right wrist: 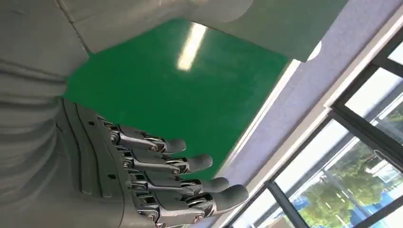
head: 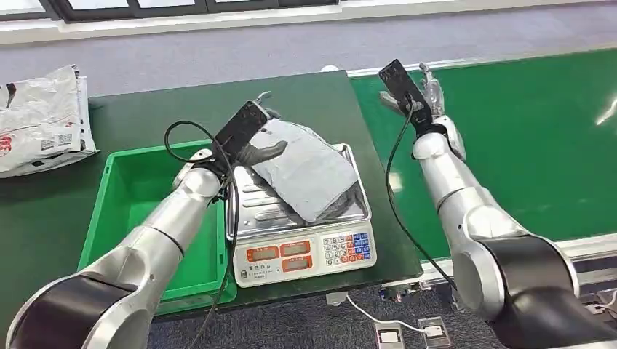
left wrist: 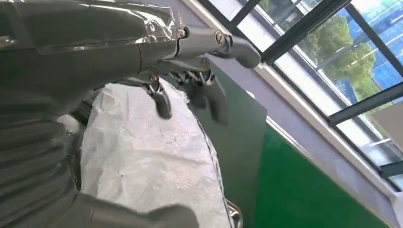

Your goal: Moved the parcel from conveyor to table for the left to box.

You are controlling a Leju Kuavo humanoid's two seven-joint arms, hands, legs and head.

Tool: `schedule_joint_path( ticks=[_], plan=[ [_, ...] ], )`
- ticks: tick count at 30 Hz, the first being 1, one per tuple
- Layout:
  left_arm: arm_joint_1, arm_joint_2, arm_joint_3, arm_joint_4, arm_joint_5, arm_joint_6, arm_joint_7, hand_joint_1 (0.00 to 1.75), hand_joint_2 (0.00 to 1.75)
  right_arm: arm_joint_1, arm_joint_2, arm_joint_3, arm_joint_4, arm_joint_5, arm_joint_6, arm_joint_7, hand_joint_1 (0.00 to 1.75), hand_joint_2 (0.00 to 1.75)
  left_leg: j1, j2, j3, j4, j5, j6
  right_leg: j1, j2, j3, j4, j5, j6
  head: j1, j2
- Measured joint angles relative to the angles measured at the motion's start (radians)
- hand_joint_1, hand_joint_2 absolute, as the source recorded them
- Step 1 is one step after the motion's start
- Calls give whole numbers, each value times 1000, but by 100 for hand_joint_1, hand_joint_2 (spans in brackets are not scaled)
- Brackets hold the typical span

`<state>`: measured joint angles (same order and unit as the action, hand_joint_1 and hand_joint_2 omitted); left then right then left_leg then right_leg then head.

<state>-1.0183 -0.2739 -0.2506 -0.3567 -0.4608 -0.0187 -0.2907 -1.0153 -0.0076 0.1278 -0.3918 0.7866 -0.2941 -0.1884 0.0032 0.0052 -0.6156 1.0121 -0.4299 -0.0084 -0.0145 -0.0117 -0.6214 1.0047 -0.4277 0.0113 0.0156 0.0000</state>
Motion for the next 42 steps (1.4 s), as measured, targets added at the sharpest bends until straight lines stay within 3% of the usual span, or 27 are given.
schedule_joint_path(
  ticks=[6,15,26,34,42],
  plan=[
    [0,2,-11,10,13,15,15,0,175,0,0,0,0,-13,6,-7,0,175,0,0,0,0,0,0,0,0,0,0,0,0,0,0],
    [28,31,24,42,137,-45,73,0,175,2,-23,-81,-10,-179,83,-121,0,175,0,0,0,0,0,0,0,0,0,0,0,0,0,0],
    [49,29,48,68,147,-69,100,0,175,1,-32,-124,-16,-198,96,-133,0,175,0,0,0,0,0,0,0,0,0,0,0,0,0,0],
    [80,-27,36,79,70,-255,87,0,175,-26,-24,-127,-9,-193,124,-125,0,175,0,0,-1,0,0,0,0,0,0,0,0,0,0,0],
    [99,-60,-49,84,-60,-252,98,0,175,-33,-2,-127,4,-198,122,-118,0,175,0,-1,-1,0,0,0,0,-1,0,0,0,0,0,0]
  ],
)
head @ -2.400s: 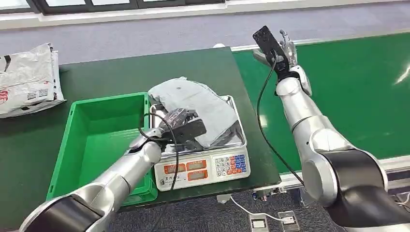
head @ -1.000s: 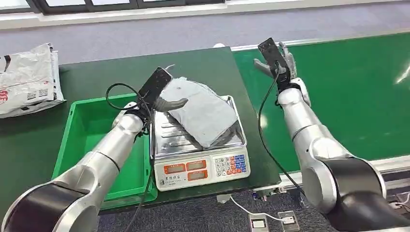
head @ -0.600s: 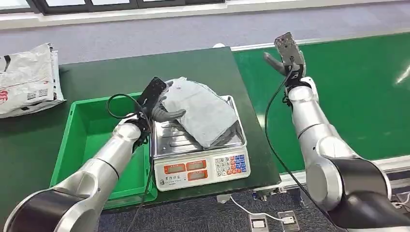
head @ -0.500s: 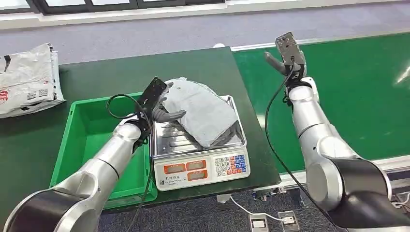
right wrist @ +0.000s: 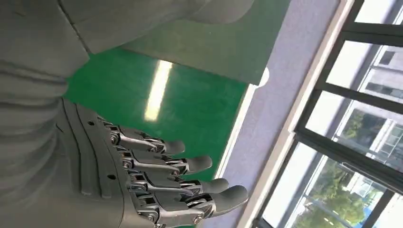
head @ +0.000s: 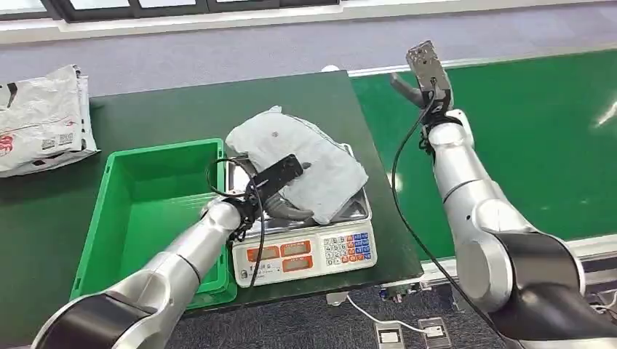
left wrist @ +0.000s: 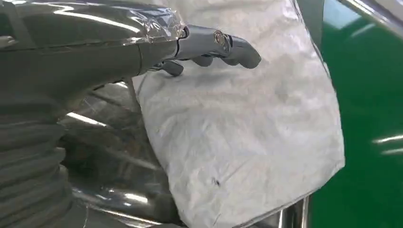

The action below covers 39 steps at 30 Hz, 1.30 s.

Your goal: Moved the parcel from conveyor to table for the left to box.

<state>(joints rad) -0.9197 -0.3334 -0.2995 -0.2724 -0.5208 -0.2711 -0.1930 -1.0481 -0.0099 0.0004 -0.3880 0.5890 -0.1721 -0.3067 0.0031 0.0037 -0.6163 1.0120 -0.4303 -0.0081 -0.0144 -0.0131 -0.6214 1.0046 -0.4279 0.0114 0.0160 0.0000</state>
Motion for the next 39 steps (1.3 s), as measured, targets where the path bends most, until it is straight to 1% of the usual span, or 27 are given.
schedule_joint_path(
  ticks=[5,8,12,15,19,25,27,29,32,35,36,37,39],
  plan=[
    [6,-11,-79,-1,-117,151,-13,0,175,2,5,0,0,0,3,1,0,175,0,0,0,0,0,0,0,0,0,0,0,0,0,0],
    [9,-14,-121,-1,-132,170,-18,0,175,2,7,0,1,0,5,1,0,175,0,0,0,0,0,0,0,0,0,0,0,0,0,0],
    [11,-14,-147,-1,-164,191,-36,0,175,2,10,0,3,1,10,3,0,175,0,0,0,0,0,0,0,0,0,0,0,0,0,0],
    [14,-14,-198,-2,-270,325,-44,0,175,2,12,0,4,1,11,4,0,175,0,0,0,0,0,0,0,0,0,0,0,0,0,0],
    [14,-12,-312,-1,-483,500,21,0,175,2,13,0,5,-1,15,2,0,175,0,0,0,0,0,0,0,0,0,0,0,0,0,0],
    [14,5,-486,0,-705,624,128,0,175,2,13,1,5,-11,17,2,0,175,0,0,0,0,0,0,0,0,0,0,0,0,0,0],
    [14,10,-529,2,-729,631,138,0,175,2,13,1,5,-13,17,1,0,175,0,0,0,0,0,0,0,0,0,0,0,0,0,0],
    [14,13,-550,4,-724,592,124,0,175,2,12,1,6,-17,17,-1,0,175,0,0,0,0,0,0,0,0,0,0,0,0,0,0],
    [7,16,-559,4,-695,515,102,0,175,2,11,1,9,-23,20,-5,0,175,0,0,0,0,0,0,0,0,1,0,0,0,0,0],
    [8,25,-559,5,-685,492,118,0,175,3,9,1,10,-26,26,-11,0,175,0,0,1,0,0,0,0,0,1,0,0,0,0,0],
    [8,29,-559,6,-682,489,124,30,175,4,8,1,10,-27,26,-13,0,175,0,0,1,0,0,0,0,0,1,0,0,0,0,0],
    [9,35,-559,6,-677,486,129,175,175,6,8,1,10,-28,26,-15,0,175,0,0,2,0,0,0,0,0,2,0,0,0,0,0],
    [12,42,-559,8,-675,480,138,175,175,8,7,1,10,-31,26,-15,0,175,0,0,3,0,0,0,0,0,3,0,0,0,0,0]
  ],
)
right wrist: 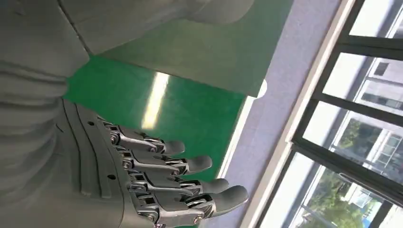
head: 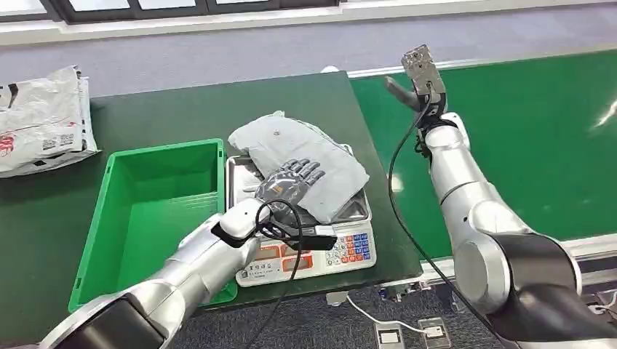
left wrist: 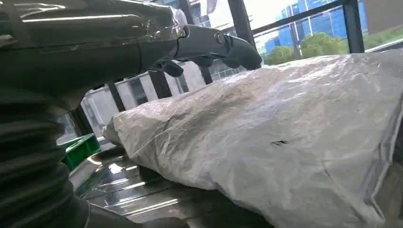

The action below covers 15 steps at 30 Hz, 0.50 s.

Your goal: Moved the parcel from conveyor to table for the left to box.

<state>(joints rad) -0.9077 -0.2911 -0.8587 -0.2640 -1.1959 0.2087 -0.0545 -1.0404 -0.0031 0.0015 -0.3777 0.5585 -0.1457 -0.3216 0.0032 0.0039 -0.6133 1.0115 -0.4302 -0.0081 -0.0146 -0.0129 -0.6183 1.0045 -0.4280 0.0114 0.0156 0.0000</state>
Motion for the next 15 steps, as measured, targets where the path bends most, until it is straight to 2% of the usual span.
schedule_joint_path(
  ticks=[10,15],
  plan=[
    [16,17,0,6,19,-34,-25,175,175,3,0,0,0,-4,5,-2,0,175,0,0,2,0,1,0,0,0,2,0,0,0,0,0],
    [23,21,5,8,44,6,-45,175,175,3,0,2,0,-3,6,-2,0,175,0,0,2,0,1,0,0,0,2,0,0,0,0,0]
  ],
)
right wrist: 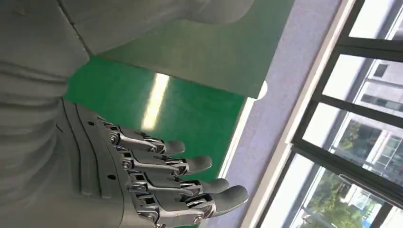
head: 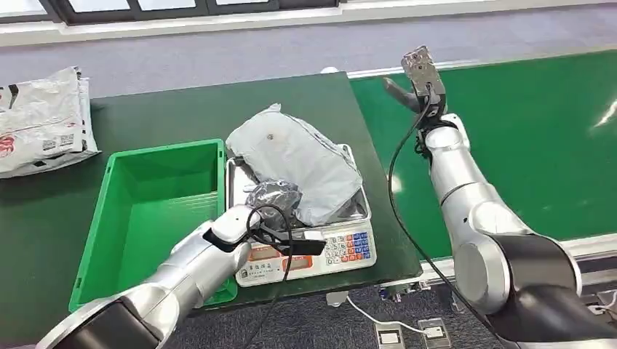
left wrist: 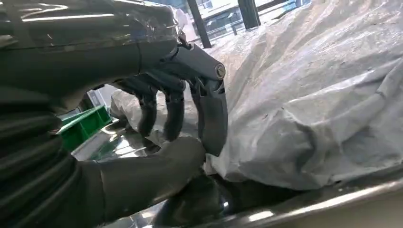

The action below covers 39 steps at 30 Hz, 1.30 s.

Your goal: Moved the parcel from conveyor to table for the left to box.

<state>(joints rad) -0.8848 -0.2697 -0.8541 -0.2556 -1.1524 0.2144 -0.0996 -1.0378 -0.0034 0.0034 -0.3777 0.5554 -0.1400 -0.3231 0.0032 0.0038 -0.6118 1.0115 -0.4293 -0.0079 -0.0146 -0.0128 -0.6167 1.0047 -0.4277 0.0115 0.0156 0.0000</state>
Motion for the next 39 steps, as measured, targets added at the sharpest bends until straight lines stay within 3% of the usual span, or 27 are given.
schedule_joint_path(
  ticks=[13,20,27,35,36,37,39],
  plan=[
    [15,6,101,0,88,106,-68,175,175,-1,2,6,3,2,-3,1,0,175,0,0,-2,0,0,0,0,0,-2,0,0,0,0,0],
    [-2,3,218,-18,262,185,-185,175,175,4,5,6,4,2,-23,2,0,175,0,0,-2,0,0,0,0,0,-3,0,0,0,0,0],
    [-69,-19,442,-66,519,110,-352,175,175,29,5,6,4,8,-41,-1,0,175,0,0,-2,0,0,0,0,0,-3,0,0,0,0,0],
    [-112,-30,604,-108,620,32,-386,175,175,43,4,6,3,15,-40,-1,0,175,0,0,-2,0,0,0,0,0,-3,0,0,0,0,0],
    [-116,-30,622,-113,638,15,-391,26,175,43,4,6,3,19,-40,0,0,175,0,0,-2,0,0,0,0,0,-3,0,0,0,0,0],
    [-118,-30,636,-116,648,4,-396,9,175,43,4,6,3,20,-40,1,0,175,0,0,-2,0,0,0,0,0,-3,0,0,0,0,0],
    [-122,-29,649,-118,620,-1,-397,0,175,44,4,6,3,23,-37,1,0,175,0,0,-2,0,0,0,0,0,-3,0,0,0,0,0]
  ],
)
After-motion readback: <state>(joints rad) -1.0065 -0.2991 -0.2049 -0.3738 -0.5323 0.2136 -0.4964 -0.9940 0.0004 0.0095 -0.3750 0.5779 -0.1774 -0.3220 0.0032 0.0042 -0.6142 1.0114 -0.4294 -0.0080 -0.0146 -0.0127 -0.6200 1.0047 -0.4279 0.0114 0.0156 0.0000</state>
